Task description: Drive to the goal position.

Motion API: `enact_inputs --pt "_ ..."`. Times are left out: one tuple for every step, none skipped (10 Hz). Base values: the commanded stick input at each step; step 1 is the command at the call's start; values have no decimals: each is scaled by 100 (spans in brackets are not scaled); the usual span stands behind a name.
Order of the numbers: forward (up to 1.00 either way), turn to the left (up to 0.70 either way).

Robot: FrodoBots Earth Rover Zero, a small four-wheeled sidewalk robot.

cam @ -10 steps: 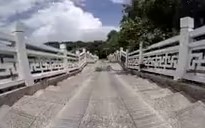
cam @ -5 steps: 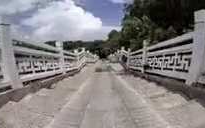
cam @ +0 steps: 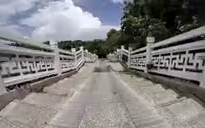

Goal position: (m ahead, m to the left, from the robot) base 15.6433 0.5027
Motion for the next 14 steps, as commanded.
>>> enact_inputs --pt "70 0" --pt "70 0" --pt "70 0" --pt "70 0" --pt "70 0" --pt "70 0" --pt "70 0" --pt "70 0" --pt "70 0" --pt "70 0" --pt "70 0" --pt "70 0" --pt "70 0" --pt "70 0"
